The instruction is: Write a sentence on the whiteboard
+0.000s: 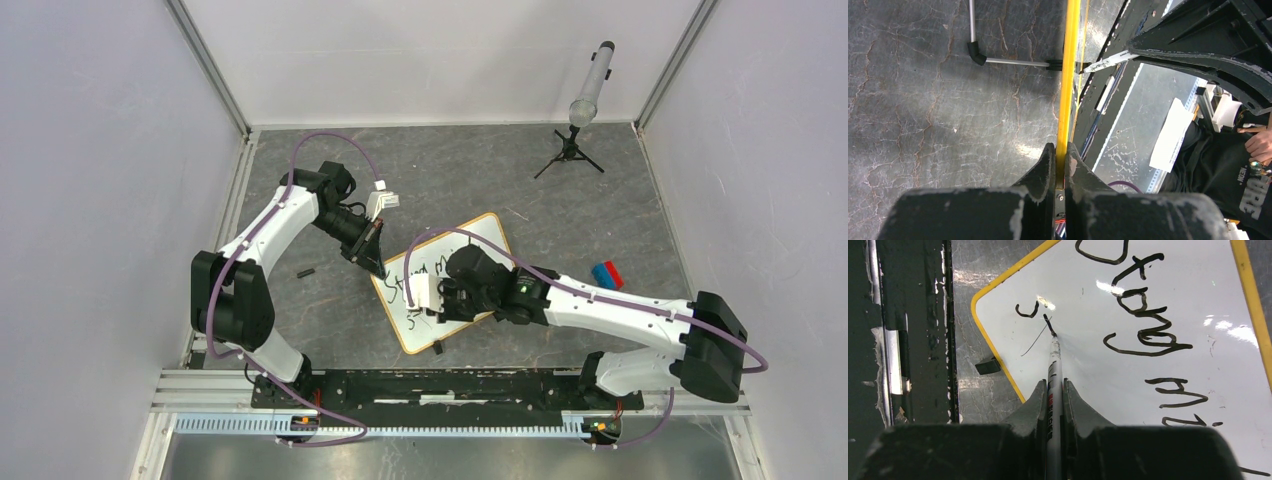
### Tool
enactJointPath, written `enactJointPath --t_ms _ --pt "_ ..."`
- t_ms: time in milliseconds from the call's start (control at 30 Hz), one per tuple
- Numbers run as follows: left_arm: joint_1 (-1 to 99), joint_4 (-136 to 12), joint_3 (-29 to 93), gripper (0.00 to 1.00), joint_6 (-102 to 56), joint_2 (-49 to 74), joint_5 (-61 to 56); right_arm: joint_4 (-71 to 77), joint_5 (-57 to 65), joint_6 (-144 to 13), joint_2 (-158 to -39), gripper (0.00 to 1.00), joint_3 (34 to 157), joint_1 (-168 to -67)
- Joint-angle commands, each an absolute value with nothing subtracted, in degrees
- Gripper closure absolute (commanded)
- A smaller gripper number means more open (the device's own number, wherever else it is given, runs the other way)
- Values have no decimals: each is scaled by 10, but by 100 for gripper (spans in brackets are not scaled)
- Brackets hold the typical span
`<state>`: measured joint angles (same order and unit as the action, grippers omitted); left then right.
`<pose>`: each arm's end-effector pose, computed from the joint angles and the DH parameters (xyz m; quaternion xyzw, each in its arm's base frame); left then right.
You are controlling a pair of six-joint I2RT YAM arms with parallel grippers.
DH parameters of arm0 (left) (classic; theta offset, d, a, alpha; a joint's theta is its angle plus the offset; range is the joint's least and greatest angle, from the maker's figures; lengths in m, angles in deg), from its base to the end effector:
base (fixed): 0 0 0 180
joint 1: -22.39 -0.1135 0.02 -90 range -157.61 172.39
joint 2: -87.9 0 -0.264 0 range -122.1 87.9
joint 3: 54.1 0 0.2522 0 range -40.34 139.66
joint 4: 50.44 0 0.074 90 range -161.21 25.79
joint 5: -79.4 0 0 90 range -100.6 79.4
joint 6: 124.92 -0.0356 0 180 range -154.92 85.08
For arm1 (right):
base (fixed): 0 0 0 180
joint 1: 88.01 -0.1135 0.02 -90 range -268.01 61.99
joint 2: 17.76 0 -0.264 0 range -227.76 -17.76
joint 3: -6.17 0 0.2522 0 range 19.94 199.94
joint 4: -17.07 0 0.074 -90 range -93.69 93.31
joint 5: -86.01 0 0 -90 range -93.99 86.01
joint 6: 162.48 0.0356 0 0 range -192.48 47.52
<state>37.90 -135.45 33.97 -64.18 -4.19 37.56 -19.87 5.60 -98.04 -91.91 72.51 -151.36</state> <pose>0.2655 -0.1012 0.2619 0.3509 0.8428 -0.4041 0.0565 0.1182 0.2487 0.2564 -0.6671 0.6340 0.1971 0.3377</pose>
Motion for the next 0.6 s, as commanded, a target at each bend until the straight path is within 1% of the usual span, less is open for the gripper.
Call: enactJointPath --t_ms 0,300,567 --pt "379 -1334 353 98 -642 -37 353 -185 65 -980 -906 100 761 -1513" --pt "378 -1335 352 98 -643 -37 351 -166 59 -981 -928 100 758 -1513" --pt "378 -1335 352 98 -644 -39 351 -169 62 -981 -926 100 726 -1514"
